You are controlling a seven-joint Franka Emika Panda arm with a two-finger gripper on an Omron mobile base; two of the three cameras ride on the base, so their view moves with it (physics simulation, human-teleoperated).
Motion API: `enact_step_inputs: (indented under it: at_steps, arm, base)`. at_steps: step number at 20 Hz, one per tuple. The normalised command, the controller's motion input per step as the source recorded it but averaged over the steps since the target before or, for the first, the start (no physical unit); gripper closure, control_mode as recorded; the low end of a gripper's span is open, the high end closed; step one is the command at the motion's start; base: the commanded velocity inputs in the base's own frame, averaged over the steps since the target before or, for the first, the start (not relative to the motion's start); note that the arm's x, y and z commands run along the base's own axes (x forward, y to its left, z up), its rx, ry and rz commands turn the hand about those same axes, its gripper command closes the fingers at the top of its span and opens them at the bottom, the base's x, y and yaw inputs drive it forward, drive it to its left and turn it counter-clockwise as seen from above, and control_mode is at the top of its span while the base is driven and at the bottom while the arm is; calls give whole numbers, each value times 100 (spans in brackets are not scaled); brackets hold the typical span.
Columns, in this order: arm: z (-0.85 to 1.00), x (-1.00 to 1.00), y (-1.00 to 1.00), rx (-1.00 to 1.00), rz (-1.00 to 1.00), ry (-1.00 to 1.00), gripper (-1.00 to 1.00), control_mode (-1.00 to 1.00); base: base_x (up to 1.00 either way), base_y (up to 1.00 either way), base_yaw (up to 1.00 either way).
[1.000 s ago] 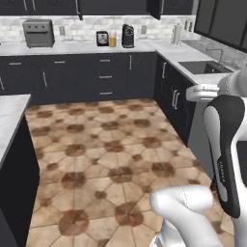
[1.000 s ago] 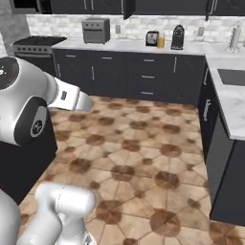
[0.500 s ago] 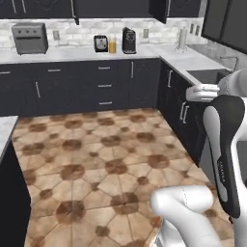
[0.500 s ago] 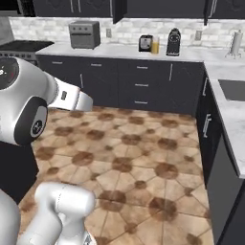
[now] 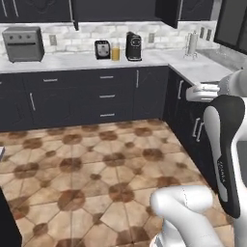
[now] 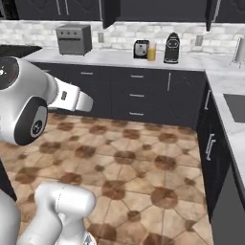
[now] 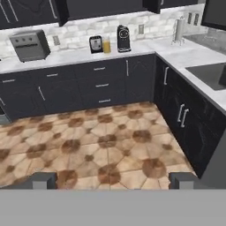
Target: There is a tray on the dining counter. Grab the cup, mug, and pitcher and place them on the tray. The pitcher may be placed next to the tray if it cannot fit the tray.
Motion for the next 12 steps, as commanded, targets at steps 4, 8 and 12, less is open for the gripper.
enact_step_inputs:
  at_steps: [4,8,12]
  arm:
    - [0,0,0,0,0,0,-100,100]
    - [0,0,0,0,0,0,-100,100]
    - [0,0,0,0,0,0,-100,100]
  base:
    - [100,0,0]
    - [100,-1,0]
    - [100,-8,0]
